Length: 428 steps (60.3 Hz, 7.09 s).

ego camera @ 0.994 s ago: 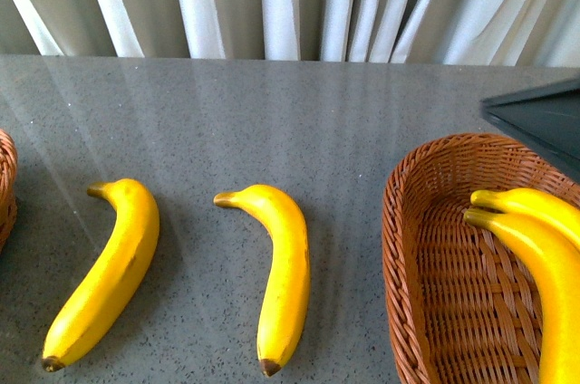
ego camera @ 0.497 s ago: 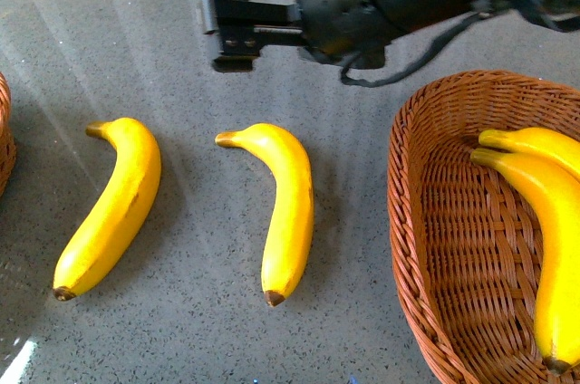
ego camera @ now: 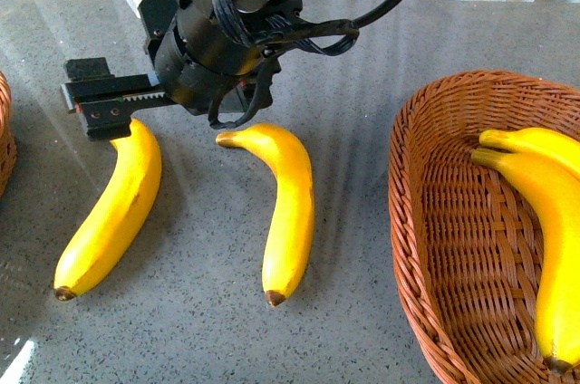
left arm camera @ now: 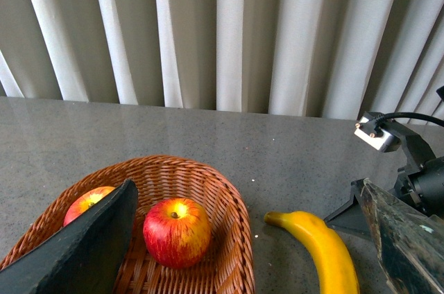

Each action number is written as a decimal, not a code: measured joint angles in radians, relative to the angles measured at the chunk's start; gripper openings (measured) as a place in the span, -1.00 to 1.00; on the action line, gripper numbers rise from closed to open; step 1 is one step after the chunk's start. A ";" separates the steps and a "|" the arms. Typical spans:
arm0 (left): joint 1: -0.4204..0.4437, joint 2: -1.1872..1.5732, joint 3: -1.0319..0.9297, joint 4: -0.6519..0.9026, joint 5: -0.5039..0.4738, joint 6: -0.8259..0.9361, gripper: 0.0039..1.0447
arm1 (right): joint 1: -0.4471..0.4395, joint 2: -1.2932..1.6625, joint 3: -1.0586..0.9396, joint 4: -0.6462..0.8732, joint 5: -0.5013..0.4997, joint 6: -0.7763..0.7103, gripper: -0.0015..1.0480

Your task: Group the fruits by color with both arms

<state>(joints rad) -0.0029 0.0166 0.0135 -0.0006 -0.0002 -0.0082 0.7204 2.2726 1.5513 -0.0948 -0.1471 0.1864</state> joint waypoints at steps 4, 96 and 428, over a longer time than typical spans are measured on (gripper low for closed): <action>0.000 0.000 0.000 0.000 0.000 0.000 0.83 | 0.005 0.008 0.018 -0.012 -0.004 0.006 0.82; 0.000 0.000 0.000 0.000 0.000 0.000 0.83 | 0.040 0.181 0.242 -0.237 -0.017 0.079 0.82; 0.000 0.000 0.000 0.000 0.000 0.000 0.83 | -0.165 -0.171 -0.080 -0.226 -0.116 -0.130 -0.36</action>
<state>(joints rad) -0.0029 0.0166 0.0135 -0.0006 0.0002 -0.0082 0.5552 2.1017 1.4708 -0.3210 -0.2626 0.0566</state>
